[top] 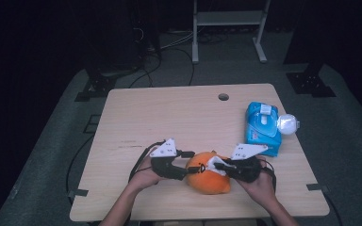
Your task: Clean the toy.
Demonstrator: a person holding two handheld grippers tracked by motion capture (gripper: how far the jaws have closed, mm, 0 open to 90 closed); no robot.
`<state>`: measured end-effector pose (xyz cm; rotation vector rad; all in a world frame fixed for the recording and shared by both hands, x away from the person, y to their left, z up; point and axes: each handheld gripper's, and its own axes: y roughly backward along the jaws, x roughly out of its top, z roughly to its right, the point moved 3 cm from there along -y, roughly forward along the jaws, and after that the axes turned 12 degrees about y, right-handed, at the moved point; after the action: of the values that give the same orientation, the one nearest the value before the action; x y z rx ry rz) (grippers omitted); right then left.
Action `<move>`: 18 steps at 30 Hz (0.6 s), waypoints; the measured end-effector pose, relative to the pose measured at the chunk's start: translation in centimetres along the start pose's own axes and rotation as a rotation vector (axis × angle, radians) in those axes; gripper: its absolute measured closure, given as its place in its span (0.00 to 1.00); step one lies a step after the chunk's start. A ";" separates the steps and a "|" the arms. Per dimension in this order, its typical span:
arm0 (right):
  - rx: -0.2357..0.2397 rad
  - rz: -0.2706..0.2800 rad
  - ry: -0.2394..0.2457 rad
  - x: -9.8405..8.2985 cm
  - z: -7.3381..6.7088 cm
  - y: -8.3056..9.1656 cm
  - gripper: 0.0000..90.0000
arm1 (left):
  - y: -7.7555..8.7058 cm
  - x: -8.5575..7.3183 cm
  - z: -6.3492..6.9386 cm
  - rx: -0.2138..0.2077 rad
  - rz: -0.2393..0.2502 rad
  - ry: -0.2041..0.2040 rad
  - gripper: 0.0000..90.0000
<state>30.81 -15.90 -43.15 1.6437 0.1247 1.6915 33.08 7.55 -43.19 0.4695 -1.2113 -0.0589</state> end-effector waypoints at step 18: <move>-0.051 0.021 0.016 0.8 0.3 0.4 0.91 | -1.5 -0.6 0.5 0.008 -0.033 -0.023 0.42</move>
<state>30.94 -15.89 -42.24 1.5986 0.0716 1.7100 32.69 6.14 -44.12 0.4970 -1.2266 -0.0879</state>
